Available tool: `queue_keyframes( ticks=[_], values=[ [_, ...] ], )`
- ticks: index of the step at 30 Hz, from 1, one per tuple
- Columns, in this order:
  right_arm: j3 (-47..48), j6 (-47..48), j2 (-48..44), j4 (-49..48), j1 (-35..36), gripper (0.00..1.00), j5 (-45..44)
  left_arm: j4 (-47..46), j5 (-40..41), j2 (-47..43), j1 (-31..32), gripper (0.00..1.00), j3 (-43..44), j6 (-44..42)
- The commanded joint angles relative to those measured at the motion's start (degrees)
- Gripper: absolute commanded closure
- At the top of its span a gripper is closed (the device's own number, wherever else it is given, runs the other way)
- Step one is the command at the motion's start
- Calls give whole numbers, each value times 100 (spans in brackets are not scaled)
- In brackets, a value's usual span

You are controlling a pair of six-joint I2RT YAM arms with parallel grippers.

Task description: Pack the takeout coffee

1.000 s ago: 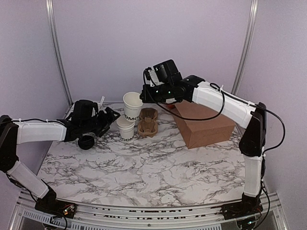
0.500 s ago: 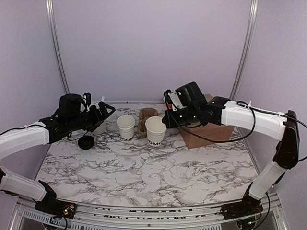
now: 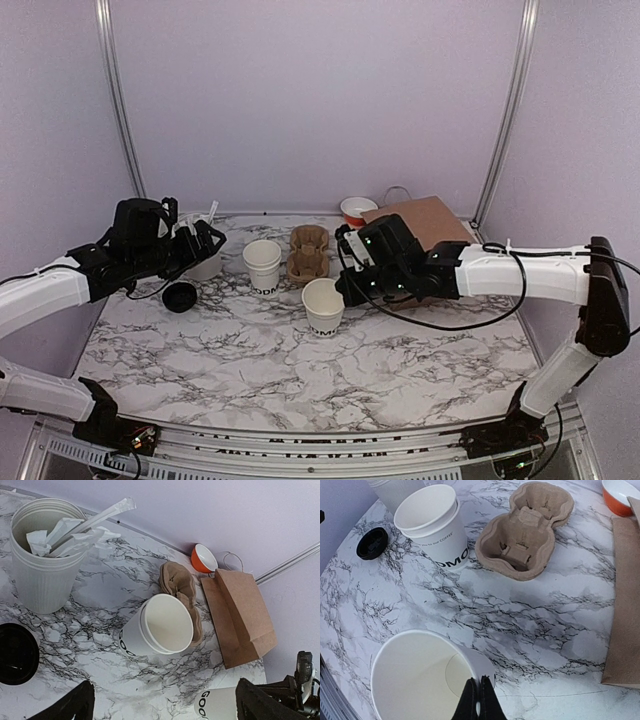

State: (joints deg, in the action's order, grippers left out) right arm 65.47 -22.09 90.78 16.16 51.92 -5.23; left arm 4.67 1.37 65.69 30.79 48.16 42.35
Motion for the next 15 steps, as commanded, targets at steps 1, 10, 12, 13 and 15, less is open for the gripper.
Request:
queue_keyframes(
  ticks=[1, 10, 12, 13, 15],
  values=[
    [-9, -134, 31, -395, 84, 100, -94, 404, 374, -208, 20, 1, 174, -200],
    [-102, -196, 214, -300, 112, 100, 67, 634, 579, -189, 9, 1, 238, -300],
    [-118, -222, 252, -285, 103, 100, 111, 649, 592, -188, 7, 1, 222, -300],
    [-128, -238, 277, -277, 103, 99, 137, 663, 597, -188, 9, 1, 208, -299],
    [-141, -269, 308, -243, 123, 99, 179, 676, 608, -198, 11, 1, 171, -299]
  ],
)
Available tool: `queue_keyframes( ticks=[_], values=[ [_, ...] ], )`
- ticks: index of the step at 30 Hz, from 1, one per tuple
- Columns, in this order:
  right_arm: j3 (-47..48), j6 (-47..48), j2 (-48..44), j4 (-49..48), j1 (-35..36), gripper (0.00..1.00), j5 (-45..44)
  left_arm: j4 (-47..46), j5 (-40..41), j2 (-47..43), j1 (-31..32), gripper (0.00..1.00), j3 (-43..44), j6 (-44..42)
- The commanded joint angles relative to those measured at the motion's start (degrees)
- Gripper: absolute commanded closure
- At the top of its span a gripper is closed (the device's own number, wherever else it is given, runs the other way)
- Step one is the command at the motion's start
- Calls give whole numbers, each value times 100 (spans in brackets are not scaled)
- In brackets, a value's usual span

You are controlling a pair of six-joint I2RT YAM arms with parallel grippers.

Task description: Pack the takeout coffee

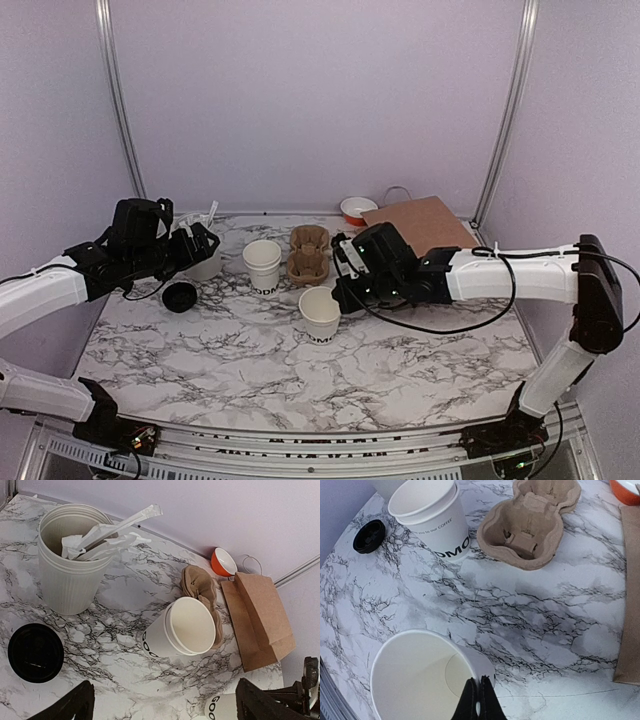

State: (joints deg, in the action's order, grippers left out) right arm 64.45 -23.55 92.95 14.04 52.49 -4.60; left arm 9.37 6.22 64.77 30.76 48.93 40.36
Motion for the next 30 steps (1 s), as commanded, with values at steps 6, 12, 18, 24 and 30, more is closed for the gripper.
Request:
queue_keyframes(
  ticks=[6, 12, 18, 24, 30],
  values=[
    [-98, -194, 93, 40, 112, 91, 91, 245, 132, -131, 9, 1, 12, -83],
    [-68, -205, 58, 187, 112, 67, 9, 313, 130, -121, 13, 1, -59, -106],
    [43, -126, -143, 436, 112, 44, -173, 654, 343, -99, 9, 1, -68, -92],
    [177, 107, -558, 474, 99, 17, -519, 1121, 478, -37, -188, 1, -225, 92],
    [244, 283, -793, 477, -77, 15, -563, 1508, 586, 72, -767, 1, -525, 349]
  ],
)
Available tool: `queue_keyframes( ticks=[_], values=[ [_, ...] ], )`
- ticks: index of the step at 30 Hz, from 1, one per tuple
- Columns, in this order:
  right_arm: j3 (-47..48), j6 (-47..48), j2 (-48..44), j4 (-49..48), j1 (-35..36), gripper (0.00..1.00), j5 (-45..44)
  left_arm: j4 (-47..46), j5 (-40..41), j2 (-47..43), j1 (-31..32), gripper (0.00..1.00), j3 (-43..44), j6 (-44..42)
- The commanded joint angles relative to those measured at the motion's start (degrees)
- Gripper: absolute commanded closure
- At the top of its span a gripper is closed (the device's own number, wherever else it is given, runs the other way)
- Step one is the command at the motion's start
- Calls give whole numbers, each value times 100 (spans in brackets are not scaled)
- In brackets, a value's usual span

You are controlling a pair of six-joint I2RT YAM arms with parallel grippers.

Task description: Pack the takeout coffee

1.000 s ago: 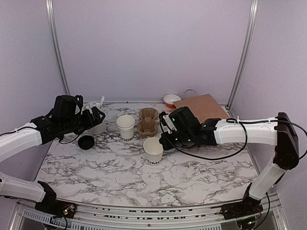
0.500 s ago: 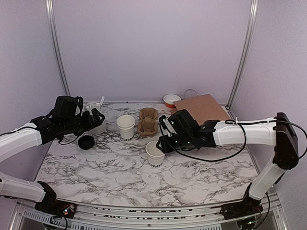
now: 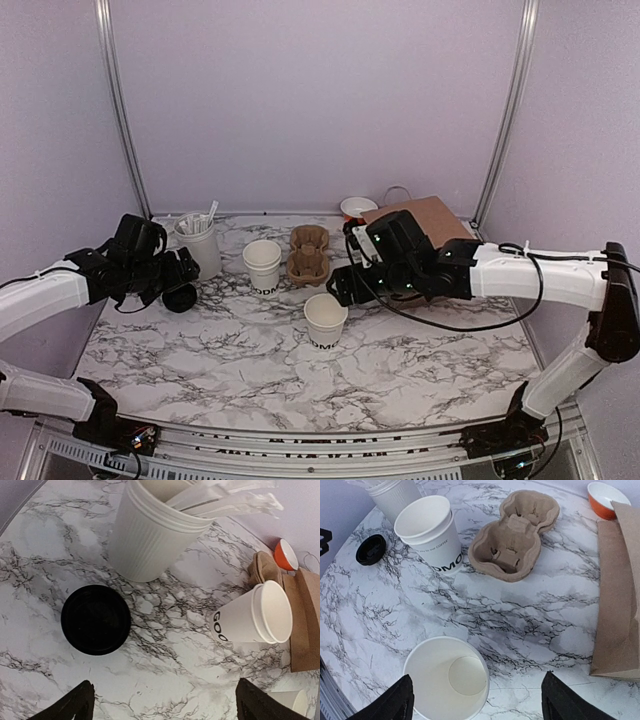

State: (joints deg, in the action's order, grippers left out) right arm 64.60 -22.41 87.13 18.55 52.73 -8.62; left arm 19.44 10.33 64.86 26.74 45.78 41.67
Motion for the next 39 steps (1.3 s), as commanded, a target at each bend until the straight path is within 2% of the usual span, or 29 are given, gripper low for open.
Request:
queue_keyframes(
  ticks=[1, 4, 6, 13, 18, 25, 39],
  values=[
    [209, 178, -259, 19, -146, 15, -147, 549, 172, 66, -543, 1, -276, 257],
    [107, 177, -403, -53, -316, 15, -88, 579, 219, 123, -1001, 1, -350, 252],
    [0, 158, -515, -151, -404, 15, -12, 589, 348, 274, -1159, 5, -321, 178],
    [-174, 138, -707, -243, -657, 16, 62, 588, 681, 1214, -1392, 44, 95, -54],
    [-280, 132, -799, -289, -711, 16, 72, 534, 795, 1677, -1452, 60, 341, -129],
    [-319, 141, -838, -317, -764, 16, 103, 399, 707, 2088, -1517, 70, 496, -225],
    [-299, 90, -829, -282, -764, 17, 144, 67, 406, 2543, -1600, 78, 547, -271]
  ],
)
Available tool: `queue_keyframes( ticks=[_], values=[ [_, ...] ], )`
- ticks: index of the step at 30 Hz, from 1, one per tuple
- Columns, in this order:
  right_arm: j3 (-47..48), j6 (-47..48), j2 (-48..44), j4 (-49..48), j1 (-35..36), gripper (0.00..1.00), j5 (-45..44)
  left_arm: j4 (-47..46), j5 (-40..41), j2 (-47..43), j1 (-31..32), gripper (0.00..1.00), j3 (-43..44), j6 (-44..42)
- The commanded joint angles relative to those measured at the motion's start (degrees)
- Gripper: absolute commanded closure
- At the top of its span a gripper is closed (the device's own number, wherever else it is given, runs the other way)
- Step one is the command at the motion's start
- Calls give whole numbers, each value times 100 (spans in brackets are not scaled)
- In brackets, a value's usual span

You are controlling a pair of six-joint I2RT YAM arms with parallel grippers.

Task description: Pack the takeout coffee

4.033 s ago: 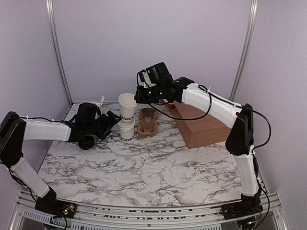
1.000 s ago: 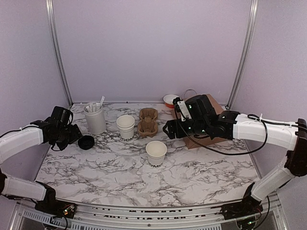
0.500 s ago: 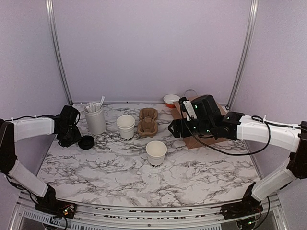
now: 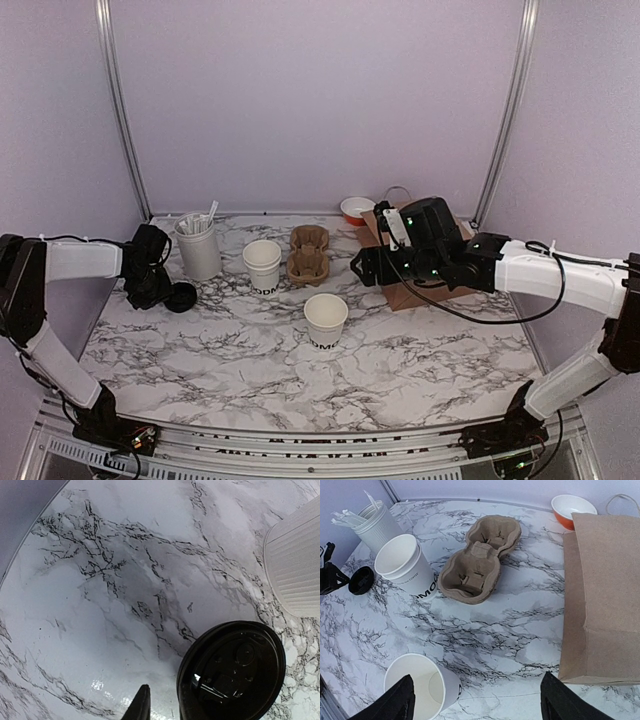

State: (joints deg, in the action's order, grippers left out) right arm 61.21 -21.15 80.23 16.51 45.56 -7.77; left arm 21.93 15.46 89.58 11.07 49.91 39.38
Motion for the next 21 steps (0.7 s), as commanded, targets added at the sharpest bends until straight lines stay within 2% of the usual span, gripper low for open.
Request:
queue_keyframes(
  ticks=[1, 21],
  values=[
    [32, -38, -139, -78, -47, 17, 57, -211, -127, 81, -40, 79, 133, -37],
    [0, -85, -101, -131, -48, 17, 144, -291, -105, 95, -32, 89, -37, 69]
  ],
)
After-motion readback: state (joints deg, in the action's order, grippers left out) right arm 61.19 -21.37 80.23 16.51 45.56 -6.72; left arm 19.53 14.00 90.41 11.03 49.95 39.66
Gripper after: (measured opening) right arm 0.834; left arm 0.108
